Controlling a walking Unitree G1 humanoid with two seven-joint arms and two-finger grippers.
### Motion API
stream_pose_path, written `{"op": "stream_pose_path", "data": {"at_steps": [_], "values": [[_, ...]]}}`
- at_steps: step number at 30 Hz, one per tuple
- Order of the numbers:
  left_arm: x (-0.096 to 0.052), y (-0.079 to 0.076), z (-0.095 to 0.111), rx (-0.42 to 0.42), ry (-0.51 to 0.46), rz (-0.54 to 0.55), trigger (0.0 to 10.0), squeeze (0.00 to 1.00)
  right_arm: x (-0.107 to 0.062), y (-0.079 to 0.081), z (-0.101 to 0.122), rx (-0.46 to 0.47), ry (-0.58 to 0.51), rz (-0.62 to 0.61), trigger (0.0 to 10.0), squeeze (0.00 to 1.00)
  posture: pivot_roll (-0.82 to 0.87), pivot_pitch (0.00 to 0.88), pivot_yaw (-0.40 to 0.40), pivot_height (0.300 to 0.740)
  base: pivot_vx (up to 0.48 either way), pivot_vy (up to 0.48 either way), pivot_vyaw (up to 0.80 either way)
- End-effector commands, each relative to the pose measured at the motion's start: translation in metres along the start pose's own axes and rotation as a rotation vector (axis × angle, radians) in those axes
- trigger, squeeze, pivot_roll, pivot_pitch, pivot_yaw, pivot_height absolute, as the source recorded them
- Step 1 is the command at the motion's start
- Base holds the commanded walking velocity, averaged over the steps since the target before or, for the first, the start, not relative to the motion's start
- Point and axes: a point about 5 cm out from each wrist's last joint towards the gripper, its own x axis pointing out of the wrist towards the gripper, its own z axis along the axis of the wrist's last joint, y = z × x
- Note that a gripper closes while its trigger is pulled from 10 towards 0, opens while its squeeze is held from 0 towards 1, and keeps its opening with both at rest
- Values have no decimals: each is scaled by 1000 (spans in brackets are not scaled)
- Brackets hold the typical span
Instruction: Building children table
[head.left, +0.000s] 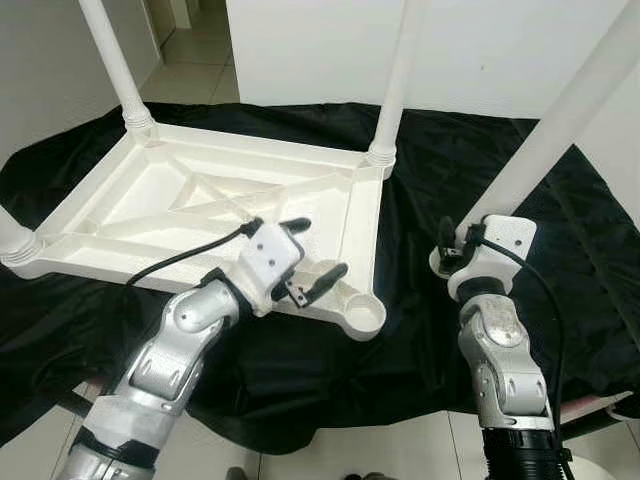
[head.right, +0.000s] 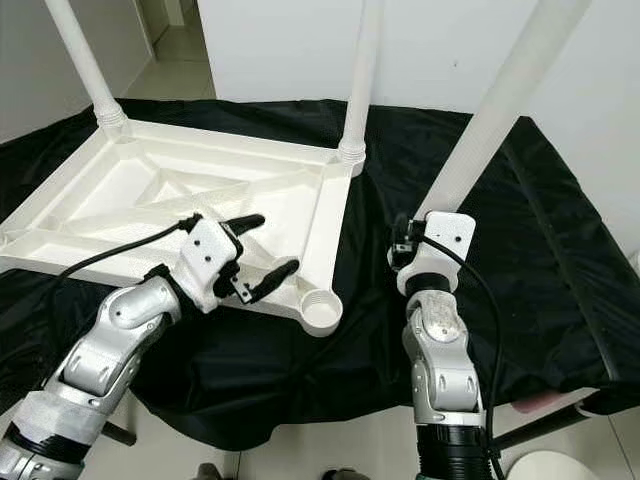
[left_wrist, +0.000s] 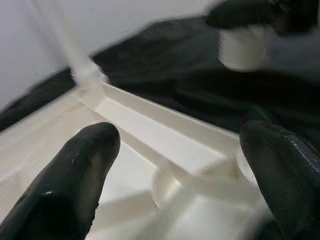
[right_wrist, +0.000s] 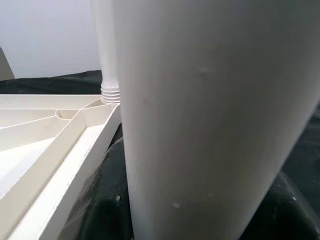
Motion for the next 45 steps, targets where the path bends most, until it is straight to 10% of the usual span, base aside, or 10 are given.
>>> {"op": "stream_pose_path", "data": {"at_steps": [1,6,17,28,45], "values": [[-4,-7,-6,-1,43,-60,10000,0,-2,1,-2,-6,11,-8,10000,0,-29,94,25,740,0,0,0],[-17,-20,-24,55,167,-254,10000,0,1,5,-2,-5,16,9,10000,0,-20,91,25,740,0,0,0],[-11,-19,-40,89,296,-280,10000,0,6,4,0,-12,9,-2,10000,0,-25,90,34,740,0,0,0],[22,-10,-46,102,365,-253,10000,0,9,2,5,-36,-8,-24,10000,0,-55,90,51,740,0,0,0],[80,-58,-9,20,194,-364,10000,0,15,3,9,-27,-17,-3,10000,0,-59,88,27,740,0,0,0]]}}
